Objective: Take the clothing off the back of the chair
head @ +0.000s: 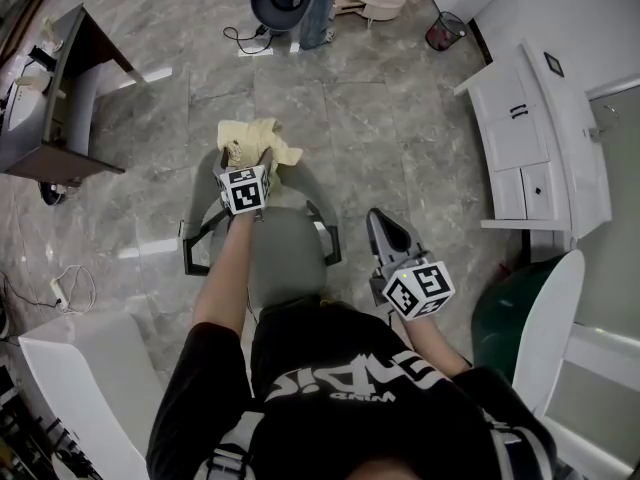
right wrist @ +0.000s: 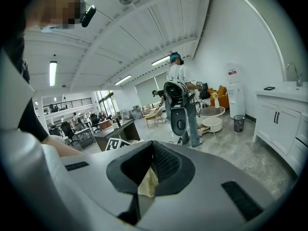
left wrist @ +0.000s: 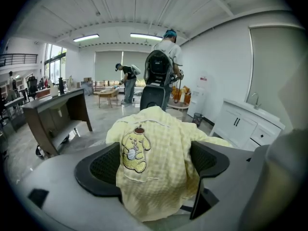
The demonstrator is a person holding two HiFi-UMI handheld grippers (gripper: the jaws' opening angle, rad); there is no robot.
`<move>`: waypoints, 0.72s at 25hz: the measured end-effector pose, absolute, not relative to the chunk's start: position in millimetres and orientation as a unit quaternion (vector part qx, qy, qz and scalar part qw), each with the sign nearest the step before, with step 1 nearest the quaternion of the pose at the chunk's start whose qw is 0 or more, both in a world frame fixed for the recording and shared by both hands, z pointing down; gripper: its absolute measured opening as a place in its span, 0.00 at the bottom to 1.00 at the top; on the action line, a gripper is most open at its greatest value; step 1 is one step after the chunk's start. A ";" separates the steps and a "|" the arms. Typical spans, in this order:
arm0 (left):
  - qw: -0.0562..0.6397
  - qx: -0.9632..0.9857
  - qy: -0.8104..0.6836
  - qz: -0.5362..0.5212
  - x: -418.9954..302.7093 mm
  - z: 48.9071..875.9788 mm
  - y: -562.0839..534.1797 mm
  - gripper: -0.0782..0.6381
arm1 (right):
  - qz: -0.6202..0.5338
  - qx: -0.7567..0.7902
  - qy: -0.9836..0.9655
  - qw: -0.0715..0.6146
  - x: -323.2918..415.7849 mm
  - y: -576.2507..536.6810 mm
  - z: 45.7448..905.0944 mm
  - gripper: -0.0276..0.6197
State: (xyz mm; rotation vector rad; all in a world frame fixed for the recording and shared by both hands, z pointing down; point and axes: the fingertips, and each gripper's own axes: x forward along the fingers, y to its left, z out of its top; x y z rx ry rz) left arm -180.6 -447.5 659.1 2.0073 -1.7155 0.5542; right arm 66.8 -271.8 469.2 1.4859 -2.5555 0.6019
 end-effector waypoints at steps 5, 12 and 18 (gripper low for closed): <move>0.224 0.720 -0.624 0.206 -181.5 659.6 -446.0 0.73 | 0.204 0.494 -0.843 0.063 70.2 -270.9 472.7 0.06; 0.230 0.719 -0.616 0.224 -184.1 662.4 -442.0 0.44 | 0.207 0.499 -0.839 0.068 73.6 -265.0 476.6 0.06; 0.227 0.718 -0.617 0.228 -182.7 657.1 -435.7 0.33 | 0.202 0.502 -0.838 0.068 75.0 -262.9 475.4 0.06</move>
